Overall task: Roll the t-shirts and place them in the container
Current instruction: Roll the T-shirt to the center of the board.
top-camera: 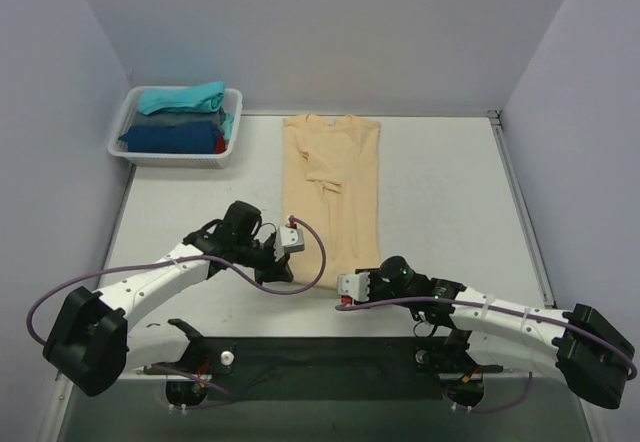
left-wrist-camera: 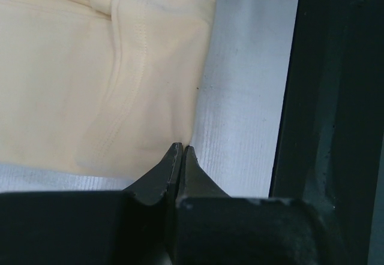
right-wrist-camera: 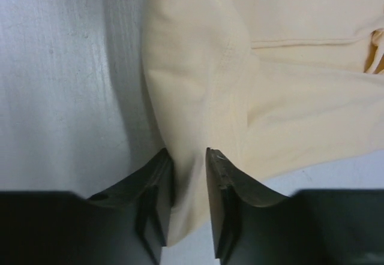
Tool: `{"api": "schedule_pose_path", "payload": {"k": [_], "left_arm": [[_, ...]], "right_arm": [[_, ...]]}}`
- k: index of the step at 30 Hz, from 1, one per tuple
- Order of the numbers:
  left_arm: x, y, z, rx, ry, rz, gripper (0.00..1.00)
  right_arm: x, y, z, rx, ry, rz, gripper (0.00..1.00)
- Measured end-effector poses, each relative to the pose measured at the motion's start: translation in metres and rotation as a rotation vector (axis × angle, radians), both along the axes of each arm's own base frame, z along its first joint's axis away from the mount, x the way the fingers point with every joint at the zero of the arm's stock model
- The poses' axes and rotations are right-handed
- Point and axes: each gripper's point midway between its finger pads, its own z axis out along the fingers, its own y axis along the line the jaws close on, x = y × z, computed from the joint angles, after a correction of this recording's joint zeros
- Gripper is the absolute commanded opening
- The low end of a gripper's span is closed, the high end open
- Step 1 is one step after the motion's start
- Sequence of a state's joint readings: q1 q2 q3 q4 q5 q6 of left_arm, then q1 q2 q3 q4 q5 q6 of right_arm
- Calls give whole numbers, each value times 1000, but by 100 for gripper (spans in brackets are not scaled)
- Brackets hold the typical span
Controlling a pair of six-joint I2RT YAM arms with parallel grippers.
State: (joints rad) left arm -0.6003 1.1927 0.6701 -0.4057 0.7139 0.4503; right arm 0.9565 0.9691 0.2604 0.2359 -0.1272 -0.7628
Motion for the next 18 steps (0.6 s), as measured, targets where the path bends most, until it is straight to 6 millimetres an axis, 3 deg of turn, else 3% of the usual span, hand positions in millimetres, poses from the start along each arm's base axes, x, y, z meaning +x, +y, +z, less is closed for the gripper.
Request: {"api": "schedule_pose_path", "payload": {"k": [2,5,7,14,18], "left_arm": [[-1,1,-3,10,6,-2,0],[-1,3,-5,22,15,-6,0],[1,3,-6,29,22,-4,0],[21,3,2,27,85,32,0],[32,-1,3,19,178,41,0]], "right_arm": [[-2,-1,0,0,11,-2,11],[-8,-6,-8,-28,70,-5,6],[-7,-10,-8,-40,132,-31,5],[16,-16,26,51,357,-119,3],[15,-23,25,60,517,-142,3]]}}
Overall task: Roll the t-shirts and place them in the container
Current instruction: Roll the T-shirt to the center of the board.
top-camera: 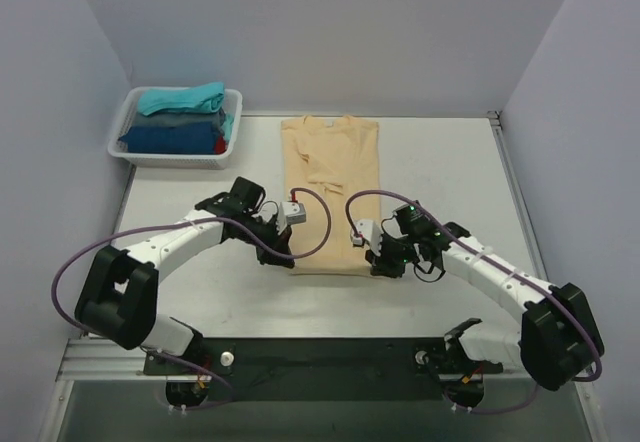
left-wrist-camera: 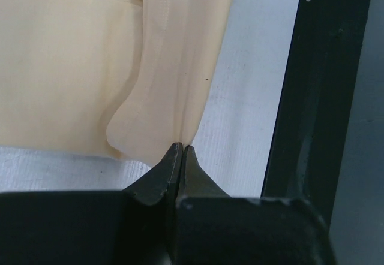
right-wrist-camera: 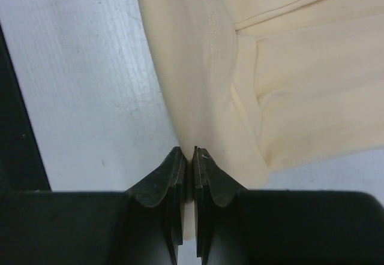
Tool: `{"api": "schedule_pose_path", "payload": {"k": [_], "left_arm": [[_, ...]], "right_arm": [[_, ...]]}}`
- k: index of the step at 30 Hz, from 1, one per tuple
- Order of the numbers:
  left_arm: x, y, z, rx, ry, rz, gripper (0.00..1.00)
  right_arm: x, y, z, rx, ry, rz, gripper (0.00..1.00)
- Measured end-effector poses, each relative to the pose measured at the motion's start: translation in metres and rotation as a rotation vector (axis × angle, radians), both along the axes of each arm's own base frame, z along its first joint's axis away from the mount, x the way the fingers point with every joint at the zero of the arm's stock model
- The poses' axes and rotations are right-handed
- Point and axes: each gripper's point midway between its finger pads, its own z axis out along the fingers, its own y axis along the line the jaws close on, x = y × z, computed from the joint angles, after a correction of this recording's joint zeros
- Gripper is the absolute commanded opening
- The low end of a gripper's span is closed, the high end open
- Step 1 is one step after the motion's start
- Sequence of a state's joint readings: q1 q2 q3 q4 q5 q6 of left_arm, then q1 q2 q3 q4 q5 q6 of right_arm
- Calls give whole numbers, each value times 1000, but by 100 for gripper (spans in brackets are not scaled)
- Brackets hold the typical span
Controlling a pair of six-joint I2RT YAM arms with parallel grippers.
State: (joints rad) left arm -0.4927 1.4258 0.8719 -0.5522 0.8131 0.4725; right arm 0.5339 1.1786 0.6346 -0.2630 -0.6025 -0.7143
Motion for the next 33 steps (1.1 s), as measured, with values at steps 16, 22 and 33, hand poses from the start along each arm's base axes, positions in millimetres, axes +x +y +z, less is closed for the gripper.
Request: {"api": "schedule_pose_path", "payload": {"k": [16,22,33], "left_arm": [[48,5,-25,72,296,-39,0],[64,3,-31,83,312,-48,0],[79,6,-51,147,315,-25,0]], "right_arm": [[44,1,-4,42,474,-10,2],[46,-1,-6,36,563,35,3],[58,0,-17,9,663,56,4]]}}
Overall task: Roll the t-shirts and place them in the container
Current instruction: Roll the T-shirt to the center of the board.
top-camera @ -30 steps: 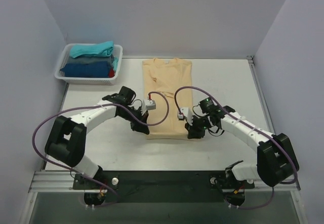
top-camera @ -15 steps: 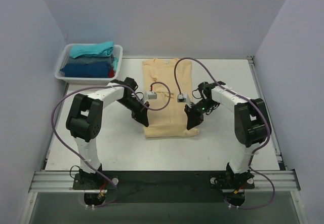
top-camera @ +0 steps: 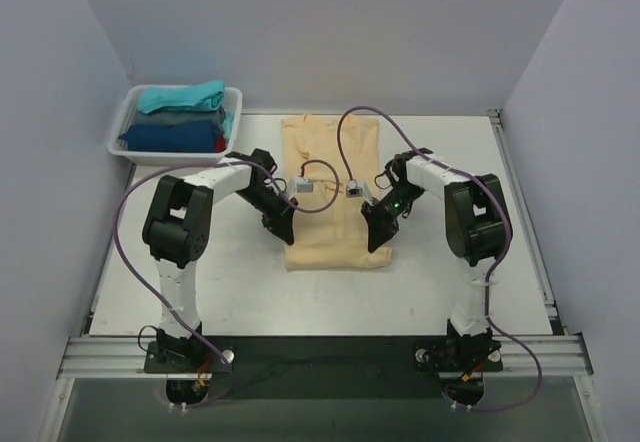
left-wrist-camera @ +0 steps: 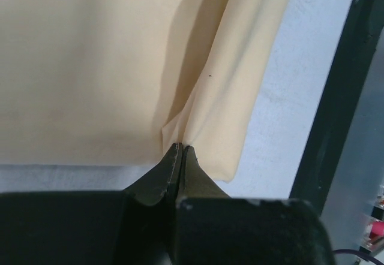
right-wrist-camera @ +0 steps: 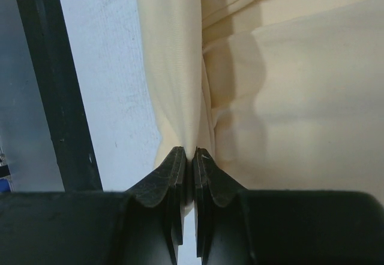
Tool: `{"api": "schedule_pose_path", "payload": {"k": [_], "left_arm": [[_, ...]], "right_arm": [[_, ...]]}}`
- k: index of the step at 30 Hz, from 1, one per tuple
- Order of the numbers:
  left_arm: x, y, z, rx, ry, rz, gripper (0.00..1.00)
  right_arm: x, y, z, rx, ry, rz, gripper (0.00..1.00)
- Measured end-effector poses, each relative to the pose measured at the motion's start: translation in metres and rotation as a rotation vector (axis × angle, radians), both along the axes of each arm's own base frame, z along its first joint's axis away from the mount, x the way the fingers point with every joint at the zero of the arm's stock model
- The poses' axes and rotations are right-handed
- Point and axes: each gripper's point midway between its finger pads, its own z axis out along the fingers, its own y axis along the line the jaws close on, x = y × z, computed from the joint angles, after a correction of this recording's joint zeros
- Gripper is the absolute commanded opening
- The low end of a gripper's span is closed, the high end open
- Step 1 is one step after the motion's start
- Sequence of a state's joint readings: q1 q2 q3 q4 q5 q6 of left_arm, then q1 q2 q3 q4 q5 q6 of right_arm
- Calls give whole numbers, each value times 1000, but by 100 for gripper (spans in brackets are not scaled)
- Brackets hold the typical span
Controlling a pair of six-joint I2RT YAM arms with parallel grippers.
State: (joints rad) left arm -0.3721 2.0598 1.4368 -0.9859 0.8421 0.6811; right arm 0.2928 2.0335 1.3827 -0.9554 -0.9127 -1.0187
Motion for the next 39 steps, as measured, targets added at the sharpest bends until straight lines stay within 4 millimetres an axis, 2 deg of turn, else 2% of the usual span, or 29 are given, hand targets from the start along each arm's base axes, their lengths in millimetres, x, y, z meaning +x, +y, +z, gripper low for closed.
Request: {"api": "schedule_pose_path", "payload": {"k": [1,6,9,14,17,18,20,22,24,25,26,28,31,34,39], "left_arm": [[3,0,-2,9,-9,10,4],[16,3,-21,69,-44,89,9],[18,3,-23,77,-50,130,14],[23,11,-22,123,-119,210,33],[32,27,-10,160,-241,269,43],[33,32,-1,159,-298,285,50],[35,39,27,124,-469,307,55],[30,32,52,83,-635,279,62],[17,9,73,11,-824,193,66],[4,-5,77,-24,-898,137,68],[-9,-18,76,-56,-965,79,68],[-37,-35,60,-94,-1050,-34,69],[-62,-38,22,-57,-1127,-152,69],[-62,-35,6,3,-1198,-179,69],[-42,-40,34,11,-1342,-103,69]], "right_arm": [[1,0,-2,-7,6,-1,4],[9,-1,-13,-44,47,-25,4],[8,-3,-19,-62,73,-33,4],[15,-3,-22,-95,88,-57,5],[18,-8,-23,-144,93,-69,5],[19,-9,-24,-160,97,-72,6],[19,-12,-28,-192,114,-81,6],[19,-11,-31,-217,140,-90,6],[19,-11,-30,-237,153,-100,6],[19,-11,-30,-245,152,-100,6],[19,-11,-30,-256,150,-100,6],[20,-12,-30,-275,147,-103,5],[20,-12,-31,-290,145,-102,5],[19,-12,-31,-288,146,-103,5],[19,-10,-30,-277,136,-90,5]]}}
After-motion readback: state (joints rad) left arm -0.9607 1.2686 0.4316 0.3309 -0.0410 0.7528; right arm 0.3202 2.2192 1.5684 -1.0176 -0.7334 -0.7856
